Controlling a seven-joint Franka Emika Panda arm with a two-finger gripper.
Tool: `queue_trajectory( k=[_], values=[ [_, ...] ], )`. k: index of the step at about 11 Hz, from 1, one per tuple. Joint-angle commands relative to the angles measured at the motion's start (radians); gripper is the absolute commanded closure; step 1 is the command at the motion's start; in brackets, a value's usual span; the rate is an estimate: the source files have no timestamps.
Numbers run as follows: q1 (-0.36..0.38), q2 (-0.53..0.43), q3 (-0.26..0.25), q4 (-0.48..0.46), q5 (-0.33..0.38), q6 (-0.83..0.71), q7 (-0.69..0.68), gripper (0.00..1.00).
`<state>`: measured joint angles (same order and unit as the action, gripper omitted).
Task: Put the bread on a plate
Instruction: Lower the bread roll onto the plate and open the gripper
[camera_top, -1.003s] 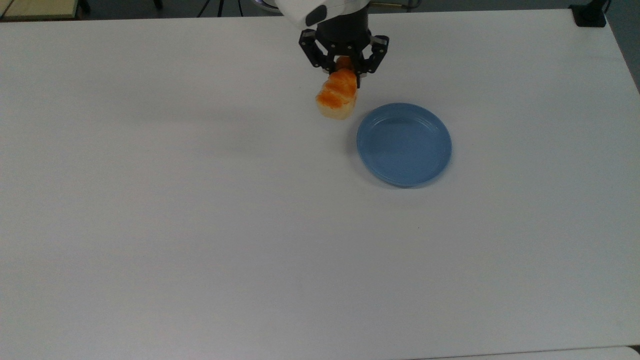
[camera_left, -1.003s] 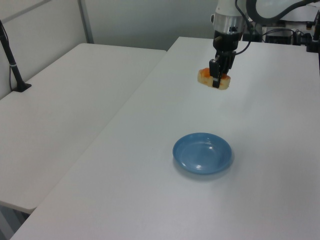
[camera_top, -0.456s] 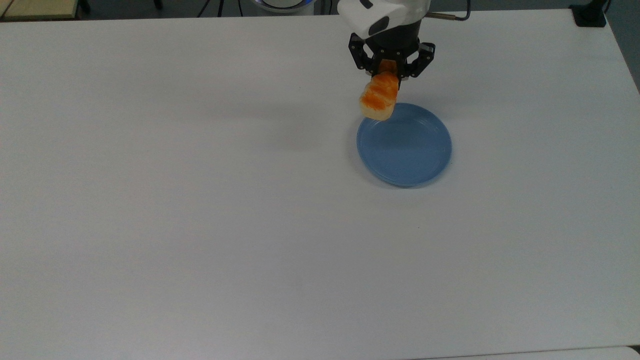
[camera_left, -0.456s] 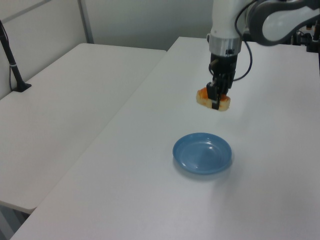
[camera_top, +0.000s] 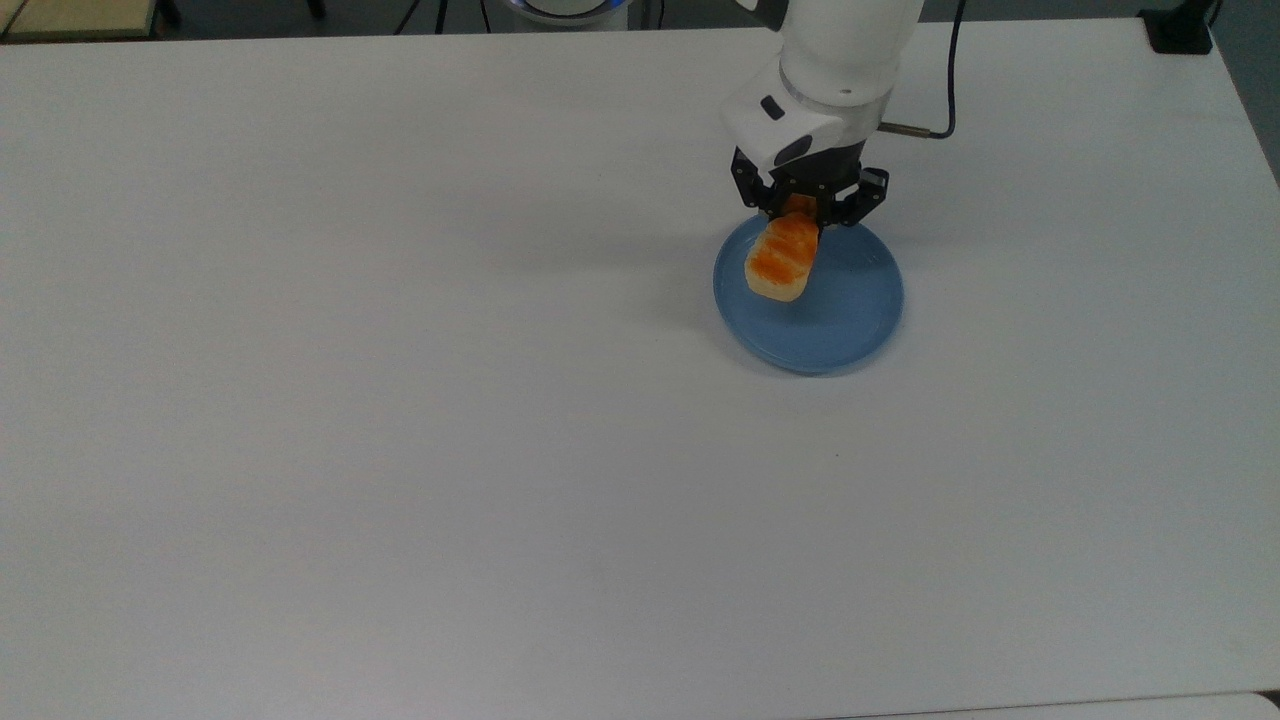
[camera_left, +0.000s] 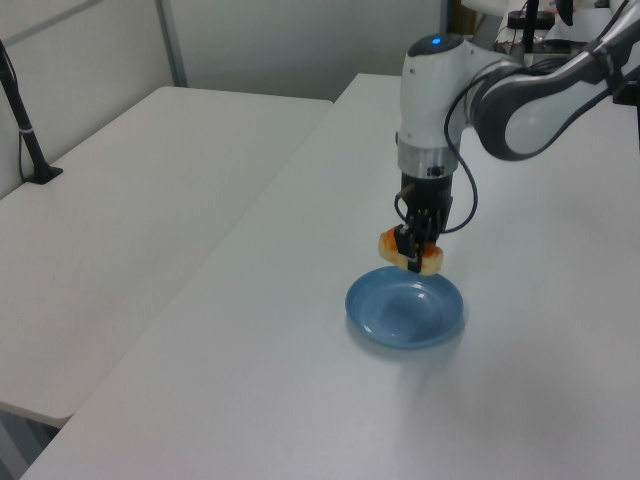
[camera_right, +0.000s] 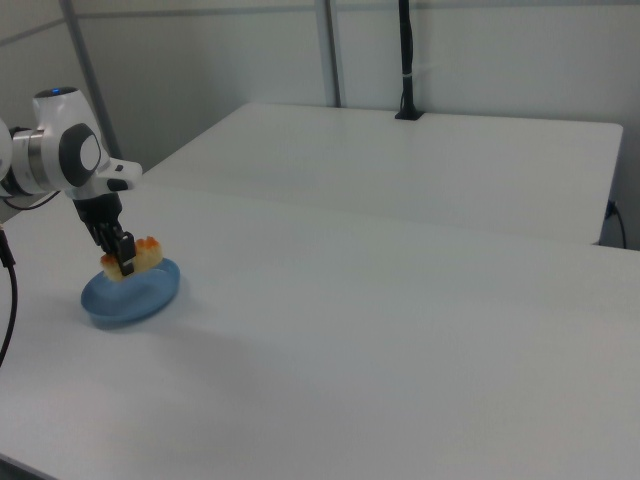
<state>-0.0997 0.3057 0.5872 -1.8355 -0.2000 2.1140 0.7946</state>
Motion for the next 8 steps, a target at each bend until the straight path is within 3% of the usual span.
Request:
queue_trajectory(
  k=[1,5,6,7,8],
  values=[
    [0.049,0.064,-0.004,0.025,-0.085,0.043,0.113,0.57],
    [0.067,0.113,-0.004,0.025,-0.147,0.077,0.186,0.56],
    [0.068,0.113,-0.004,0.025,-0.147,0.075,0.184,0.24],
    [0.068,0.113,-0.004,0.025,-0.147,0.075,0.186,0.05],
    [0.068,0.113,-0.004,0.025,-0.147,0.075,0.184,0.0]
  ],
)
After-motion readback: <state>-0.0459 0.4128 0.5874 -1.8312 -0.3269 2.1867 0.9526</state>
